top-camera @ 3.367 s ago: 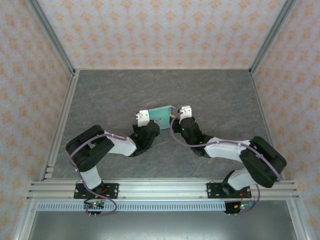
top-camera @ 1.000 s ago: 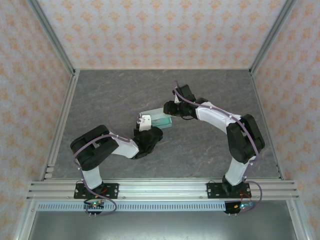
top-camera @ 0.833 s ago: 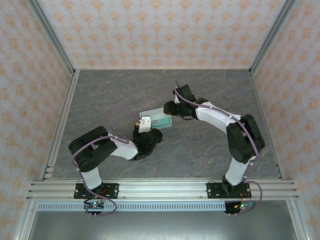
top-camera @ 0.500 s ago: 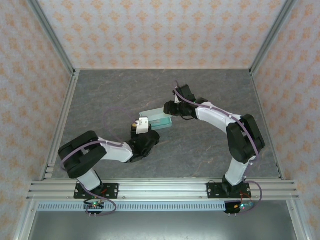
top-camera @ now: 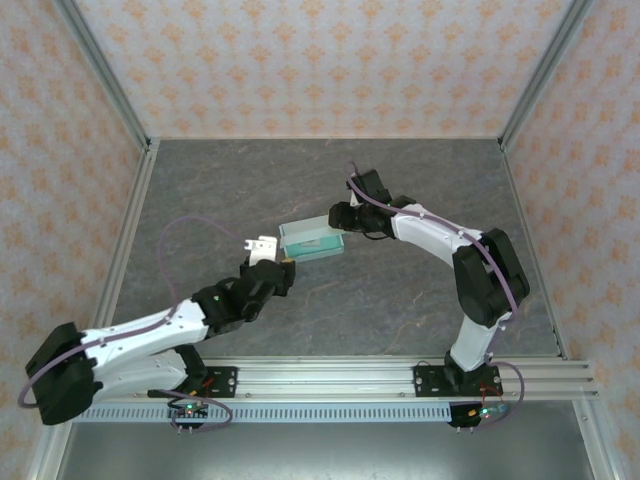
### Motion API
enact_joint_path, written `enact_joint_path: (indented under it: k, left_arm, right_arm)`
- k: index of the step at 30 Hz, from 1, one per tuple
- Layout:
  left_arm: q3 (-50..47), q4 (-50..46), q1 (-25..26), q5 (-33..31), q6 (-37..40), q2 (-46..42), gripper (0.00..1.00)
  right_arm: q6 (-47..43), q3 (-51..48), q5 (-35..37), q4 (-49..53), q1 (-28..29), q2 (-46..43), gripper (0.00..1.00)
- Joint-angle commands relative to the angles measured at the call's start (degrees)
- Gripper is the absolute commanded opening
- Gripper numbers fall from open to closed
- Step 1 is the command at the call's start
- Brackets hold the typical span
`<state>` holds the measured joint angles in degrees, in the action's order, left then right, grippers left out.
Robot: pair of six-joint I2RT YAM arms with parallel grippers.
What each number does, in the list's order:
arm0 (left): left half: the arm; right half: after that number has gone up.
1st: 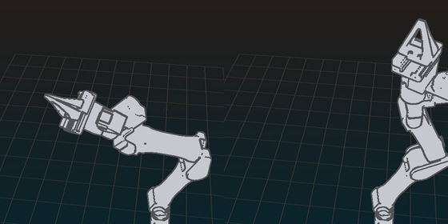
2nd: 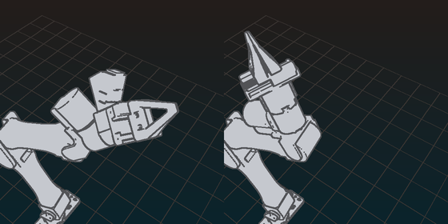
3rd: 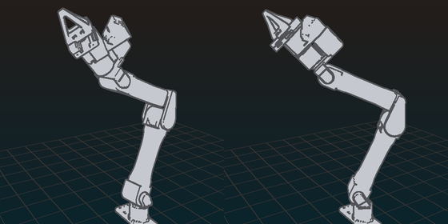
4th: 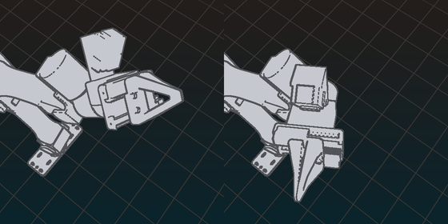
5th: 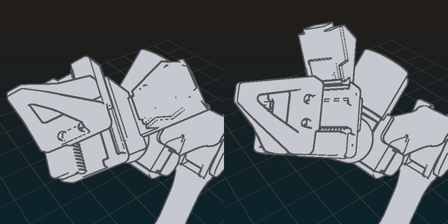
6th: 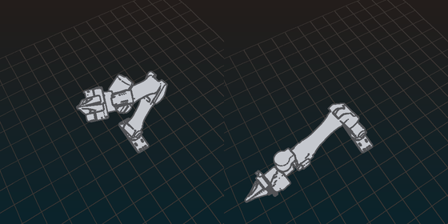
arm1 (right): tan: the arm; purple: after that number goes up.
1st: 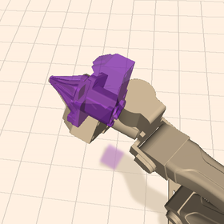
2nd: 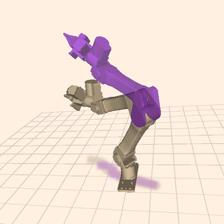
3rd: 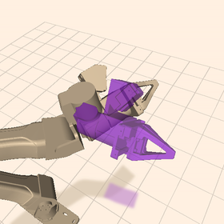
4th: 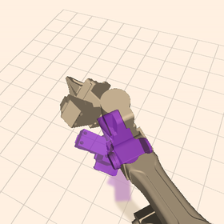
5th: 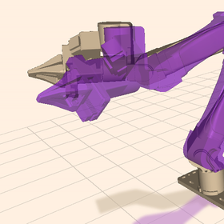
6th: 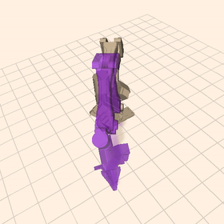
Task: Fold the paper box
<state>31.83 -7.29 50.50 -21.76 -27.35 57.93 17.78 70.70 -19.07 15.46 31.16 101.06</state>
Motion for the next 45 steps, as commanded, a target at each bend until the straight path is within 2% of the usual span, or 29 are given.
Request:
enact_joint_path:
  k: [1,5,8,12,16,25,31,37,45]
  left_arm:
    - [4.4,-13.1,-1.2,7.6,-1.3,-3.4,0.59]
    - [7.0,-13.7,-5.8,12.5,-1.9,-5.2,0.61]
    - [7.7,-10.8,-11.8,17.9,-2.7,-4.2,0.62]
    - [10.0,-6.8,-18.3,24.1,-3.0,2.7,0.63]
    - [13.3,-3.5,-22.3,27.9,-2.9,11.9,0.63]
    - [16.4,2.0,-25.4,30.3,-1.8,27.4,0.62]
    - [17.9,4.1,-26.1,32.2,-1.6,33.6,0.57]
    - [15.6,6.9,-26.1,32.7,-2.5,34.9,0.54]
    - [16.8,4.8,-26.1,25.5,1.2,24.8,0.62]
  right_arm:
    - [-1.3,-0.3,1.7,0.9,0.3,-1.3,0.47]
    - [-1.6,-0.7,1.8,0.7,0.3,-1.3,0.47]
    - [-1.6,-1.5,1.7,0.4,0.4,-1.2,0.47]
    - [-1.7,-3.1,2.0,-0.5,0.6,-1.0,0.46]
    - [-1.3,-4.9,2.0,-2.2,0.6,-0.6,0.46]
    - [-2.2,-5.0,1.3,-4.2,0.7,2.4,0.46]
    - [-3.5,-3.8,1.7,-3.8,0.7,5.4,0.45]
    - [-5.5,-2.7,3.6,-2.4,0.7,7.3,0.44]
    - [-9.7,1.4,8.6,2.6,0.9,0.4,0.47]
